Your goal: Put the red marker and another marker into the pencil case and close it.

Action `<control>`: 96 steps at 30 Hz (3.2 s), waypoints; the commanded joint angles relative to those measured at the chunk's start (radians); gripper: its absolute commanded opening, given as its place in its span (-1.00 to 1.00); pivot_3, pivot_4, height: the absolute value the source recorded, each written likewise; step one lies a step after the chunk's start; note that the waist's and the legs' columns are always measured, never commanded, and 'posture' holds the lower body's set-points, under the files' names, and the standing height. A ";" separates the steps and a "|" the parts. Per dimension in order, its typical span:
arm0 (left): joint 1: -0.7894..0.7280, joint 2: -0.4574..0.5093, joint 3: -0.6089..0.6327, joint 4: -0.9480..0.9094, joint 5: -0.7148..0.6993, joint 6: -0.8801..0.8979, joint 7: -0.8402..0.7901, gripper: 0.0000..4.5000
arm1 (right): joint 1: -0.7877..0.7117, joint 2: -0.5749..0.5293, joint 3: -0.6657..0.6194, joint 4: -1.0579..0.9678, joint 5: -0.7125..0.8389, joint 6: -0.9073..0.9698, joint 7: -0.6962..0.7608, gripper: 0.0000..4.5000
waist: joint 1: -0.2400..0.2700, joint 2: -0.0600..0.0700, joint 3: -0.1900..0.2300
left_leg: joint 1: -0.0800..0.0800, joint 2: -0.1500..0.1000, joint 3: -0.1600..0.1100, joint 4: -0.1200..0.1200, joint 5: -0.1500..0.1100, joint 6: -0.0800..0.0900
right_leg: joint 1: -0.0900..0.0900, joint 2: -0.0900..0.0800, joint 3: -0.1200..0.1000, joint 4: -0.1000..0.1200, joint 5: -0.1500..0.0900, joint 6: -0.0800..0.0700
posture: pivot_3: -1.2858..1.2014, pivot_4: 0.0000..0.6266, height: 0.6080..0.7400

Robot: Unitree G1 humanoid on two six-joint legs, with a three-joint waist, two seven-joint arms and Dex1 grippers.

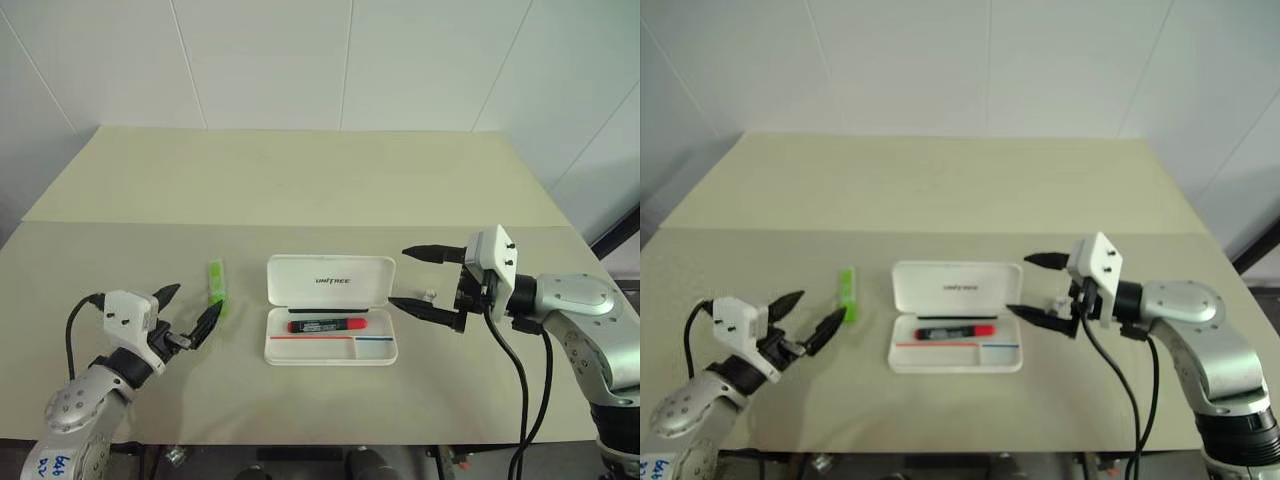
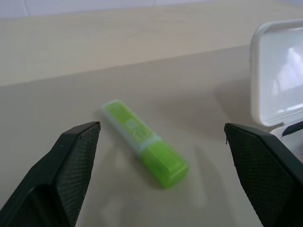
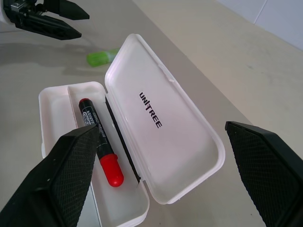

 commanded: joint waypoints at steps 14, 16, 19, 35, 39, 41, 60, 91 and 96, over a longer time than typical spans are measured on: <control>-0.106 -0.077 -0.179 0.013 0.177 0.080 0.177 1.00 | -0.015 -0.004 0.008 -0.039 0.022 -0.016 -0.010 0.99 | 0.014 0.000 0.000 | 0.000 0.000 0.000 -0.001 0.000 0.000 | 0.000 0.000 0.000 -0.002 0.000 0.000 | 0.03 -0.52 1.00; -0.125 -0.087 -0.191 0.023 0.189 0.095 0.193 1.00 | -0.013 -0.004 0.007 -0.044 0.024 -0.014 -0.014 0.99 | 0.013 0.000 0.000 | 0.000 0.000 0.000 -0.001 0.000 0.000 | 0.000 0.000 0.000 -0.002 0.000 0.000 | 0.03 -0.52 1.00; -0.155 -0.101 -0.211 0.045 0.225 0.125 0.229 1.00 | -0.008 -0.005 0.003 -0.050 0.024 -0.013 -0.021 0.99 | 0.012 0.000 0.000 | 0.000 0.000 0.000 -0.001 0.000 0.000 | 0.000 0.000 0.000 -0.002 0.000 0.000 | 0.03 -0.52 1.00; -0.243 -0.130 -0.249 0.089 0.302 0.253 0.290 1.00 | 0.006 -0.033 -0.014 -0.055 0.073 0.003 0.013 0.99 | 0.015 0.000 0.000 | 0.000 0.000 0.000 -0.001 0.000 0.000 | 0.001 0.000 0.000 -0.001 0.001 0.001 | 0.03 -0.52 1.00; -0.251 -0.126 -0.254 0.090 0.307 0.284 0.284 0.81 | 0.023 -0.061 -0.014 -0.080 0.106 0.011 0.043 1.00 | 0.017 0.000 0.000 | 0.000 0.000 0.000 0.000 0.000 0.000 | 0.001 0.000 0.000 -0.001 0.001 0.001 | 0.03 -0.52 1.00; -0.253 -0.127 -0.253 0.091 0.312 0.292 0.289 0.55 | 0.026 -0.071 -0.014 -0.088 0.112 0.012 0.046 1.00 | 0.017 0.000 0.000 | 0.000 0.000 0.000 0.000 0.000 0.000 | 0.001 0.000 0.000 -0.001 0.001 0.001 | 0.03 -0.52 1.00; -0.299 -0.169 -0.189 0.118 0.286 0.164 0.294 -0.51 | 0.023 -0.073 -0.021 -0.050 0.079 -0.024 0.002 1.00 | 0.011 0.000 0.000 | 0.001 0.000 0.000 0.000 0.001 0.001 | 0.002 0.001 0.001 -0.002 0.004 0.002 | 0.03 -0.52 1.00; -0.451 0.313 -0.245 0.162 -0.084 -0.217 -0.688 -0.51 | 0.179 -0.105 -0.214 -0.048 0.028 -0.106 -0.117 1.00 | 0.013 0.000 0.000 | 0.000 0.000 0.002 -0.004 0.001 0.001 | 0.001 0.000 0.001 -0.005 0.003 0.001 | 0.03 -0.52 1.00; -0.478 0.337 -0.319 0.189 -0.068 -0.244 -0.812 -0.51 | 0.241 -0.105 -0.265 -0.104 0.038 -0.077 -0.149 1.00 | 0.013 0.000 0.000 | 0.000 0.000 0.002 -0.003 0.001 0.001 | 0.001 0.000 0.001 -0.006 0.003 0.001 | 0.03 -0.52 1.00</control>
